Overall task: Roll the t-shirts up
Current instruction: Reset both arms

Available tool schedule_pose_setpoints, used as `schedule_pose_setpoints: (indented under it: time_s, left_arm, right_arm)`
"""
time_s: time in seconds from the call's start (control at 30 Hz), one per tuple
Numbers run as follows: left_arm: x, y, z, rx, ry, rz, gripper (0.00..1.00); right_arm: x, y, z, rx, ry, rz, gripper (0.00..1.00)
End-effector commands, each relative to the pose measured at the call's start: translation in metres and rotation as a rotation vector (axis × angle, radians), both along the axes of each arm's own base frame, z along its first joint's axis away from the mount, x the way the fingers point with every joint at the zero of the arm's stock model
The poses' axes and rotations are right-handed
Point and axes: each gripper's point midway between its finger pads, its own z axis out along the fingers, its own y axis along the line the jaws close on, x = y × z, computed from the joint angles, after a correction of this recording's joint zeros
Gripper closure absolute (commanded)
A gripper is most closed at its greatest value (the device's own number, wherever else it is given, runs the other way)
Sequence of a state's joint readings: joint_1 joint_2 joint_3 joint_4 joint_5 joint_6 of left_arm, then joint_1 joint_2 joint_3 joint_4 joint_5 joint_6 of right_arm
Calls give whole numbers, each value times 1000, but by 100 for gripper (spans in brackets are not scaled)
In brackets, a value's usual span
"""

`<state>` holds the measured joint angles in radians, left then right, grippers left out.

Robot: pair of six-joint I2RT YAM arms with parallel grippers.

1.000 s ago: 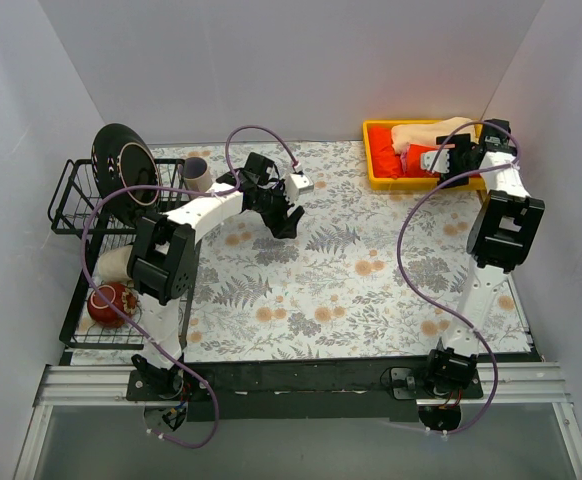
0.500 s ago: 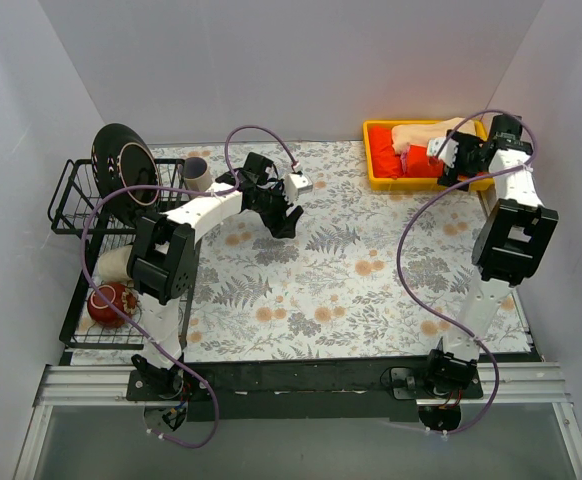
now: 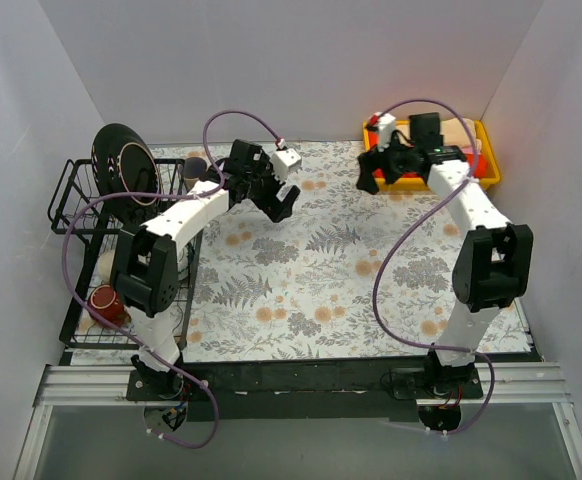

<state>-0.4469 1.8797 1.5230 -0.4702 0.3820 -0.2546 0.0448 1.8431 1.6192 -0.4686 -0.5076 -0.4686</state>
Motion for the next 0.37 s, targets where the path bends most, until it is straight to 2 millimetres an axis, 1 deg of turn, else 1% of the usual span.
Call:
schedule_pose_setpoints:
  time_s: [0.0,0.03,0.07,0.1,0.17,0.2,0.27,0.3,0.33]
  left_arm:
    - [5,5,42,-73,-78,103,2]
    - [5,3,46,-86,-81,101,2]
    - [2,2,47,-95,-78,98,2]
    - [1,1,52,-101,-88,95,2]
    - [-2,2,54,-103,-89,93,2]
    - [-3,3,58,-106,-97,96,2]
    - [-4,5,58,-103,-103,101,2]
    - [-4,5,61,-105,-107,101,2]
    - [-5,6,63,-110,-110,104,2]
  right_arm:
    - [-35,70,51,62,-1,-37,1]
    - [-40,74,60,69,4,-46,1]
    - [-43,79,65,91,13,-52,2]
    - [-49,86,72,108,10,-38,1]
    - [-62,94,81,118,-25,6,1]
    - [-68,98,81,115,-30,35,1]
    - [-80,101,77,87,-38,95,1]
    - [-83,105,75,74,-43,114,2]
    - [-85,106,78,68,-62,152,1]
